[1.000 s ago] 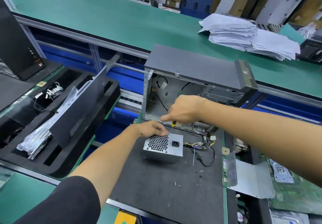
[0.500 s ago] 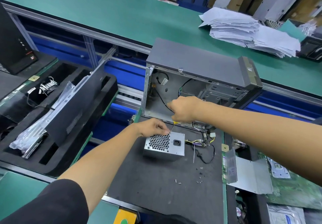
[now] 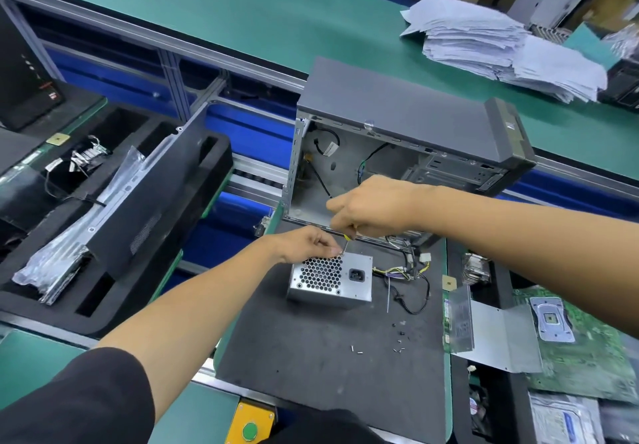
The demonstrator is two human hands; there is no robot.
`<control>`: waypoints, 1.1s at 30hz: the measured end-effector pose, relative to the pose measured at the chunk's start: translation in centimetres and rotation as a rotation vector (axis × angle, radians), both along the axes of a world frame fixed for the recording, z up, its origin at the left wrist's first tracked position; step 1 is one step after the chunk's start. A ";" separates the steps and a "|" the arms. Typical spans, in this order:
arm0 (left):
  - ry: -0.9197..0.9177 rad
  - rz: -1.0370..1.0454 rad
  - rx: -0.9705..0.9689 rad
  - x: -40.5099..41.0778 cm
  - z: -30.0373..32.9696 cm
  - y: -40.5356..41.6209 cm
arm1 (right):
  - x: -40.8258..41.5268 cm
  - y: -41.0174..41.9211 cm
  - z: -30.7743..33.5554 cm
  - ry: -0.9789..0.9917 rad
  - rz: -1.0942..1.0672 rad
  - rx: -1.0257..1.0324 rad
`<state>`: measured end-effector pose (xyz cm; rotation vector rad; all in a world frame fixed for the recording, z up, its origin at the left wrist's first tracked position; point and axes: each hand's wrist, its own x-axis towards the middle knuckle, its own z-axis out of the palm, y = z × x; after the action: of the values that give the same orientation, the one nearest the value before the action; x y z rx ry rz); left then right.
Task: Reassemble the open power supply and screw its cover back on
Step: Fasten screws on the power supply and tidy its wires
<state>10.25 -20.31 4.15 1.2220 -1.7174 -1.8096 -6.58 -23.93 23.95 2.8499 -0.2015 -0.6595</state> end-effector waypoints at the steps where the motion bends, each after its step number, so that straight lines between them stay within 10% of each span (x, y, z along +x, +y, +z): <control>1: 0.011 0.018 0.006 0.0 -0.1 0.0 | -0.1 -0.1 0.0 -0.001 -0.008 -0.004; 9: 0.003 0.031 0.007 0.0 -0.3 -0.1 | -1.1 -0.3 0.1 0.024 -0.005 -0.054; 19: -0.008 0.050 0.010 -0.1 -0.1 0.1 | 1.4 0.7 -1.1 -0.042 -0.644 0.022; 33: -0.001 0.041 -0.012 -0.2 0.6 0.3 | 0.8 0.6 0.7 0.046 -0.006 0.012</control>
<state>10.08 -20.03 4.80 1.2447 -1.6891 -1.7727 -5.78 -23.30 24.66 2.8438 -0.1999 -0.7295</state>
